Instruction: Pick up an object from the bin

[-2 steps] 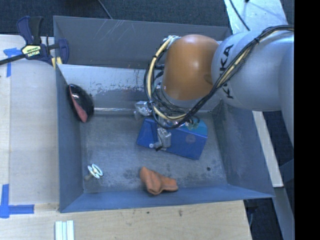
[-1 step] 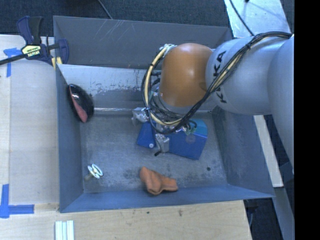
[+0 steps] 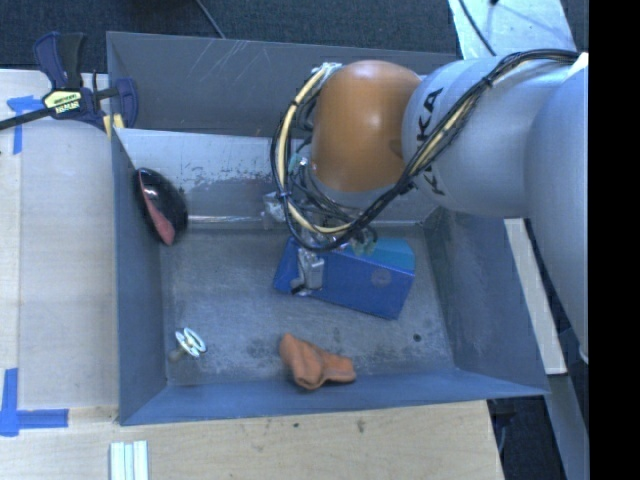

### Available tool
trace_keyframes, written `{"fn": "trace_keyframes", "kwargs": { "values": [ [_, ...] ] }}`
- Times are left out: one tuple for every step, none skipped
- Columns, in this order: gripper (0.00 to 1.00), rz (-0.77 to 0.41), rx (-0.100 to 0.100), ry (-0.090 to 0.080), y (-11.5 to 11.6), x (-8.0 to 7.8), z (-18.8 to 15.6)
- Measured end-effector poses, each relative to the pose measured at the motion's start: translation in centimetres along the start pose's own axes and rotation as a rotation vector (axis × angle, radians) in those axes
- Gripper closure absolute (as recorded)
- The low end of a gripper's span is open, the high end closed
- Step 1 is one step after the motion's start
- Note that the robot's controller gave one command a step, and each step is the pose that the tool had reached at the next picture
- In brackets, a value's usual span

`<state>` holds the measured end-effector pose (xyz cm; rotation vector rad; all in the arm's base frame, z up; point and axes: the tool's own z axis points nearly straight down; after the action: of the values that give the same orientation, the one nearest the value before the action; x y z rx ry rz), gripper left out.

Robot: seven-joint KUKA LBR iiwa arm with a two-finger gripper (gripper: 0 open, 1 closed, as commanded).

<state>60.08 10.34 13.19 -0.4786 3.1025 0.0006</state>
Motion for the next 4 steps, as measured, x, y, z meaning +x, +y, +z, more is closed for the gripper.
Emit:
{"fn": "trace_keyframes", "kwargs": {
  "values": [
    [0.00, 0.170, 0.000, -0.003, 0.2, -0.4, -1.7],
    [0.00, -0.145, 0.001, -0.004, -0.1, -1.2, -1.4],
    [0.00, -0.281, 0.000, -0.001, -1.4, 0.9, -0.5],
    [1.00, 0.213, -0.002, -0.006, -3.0, 1.3, 2.6]
  ]
}}
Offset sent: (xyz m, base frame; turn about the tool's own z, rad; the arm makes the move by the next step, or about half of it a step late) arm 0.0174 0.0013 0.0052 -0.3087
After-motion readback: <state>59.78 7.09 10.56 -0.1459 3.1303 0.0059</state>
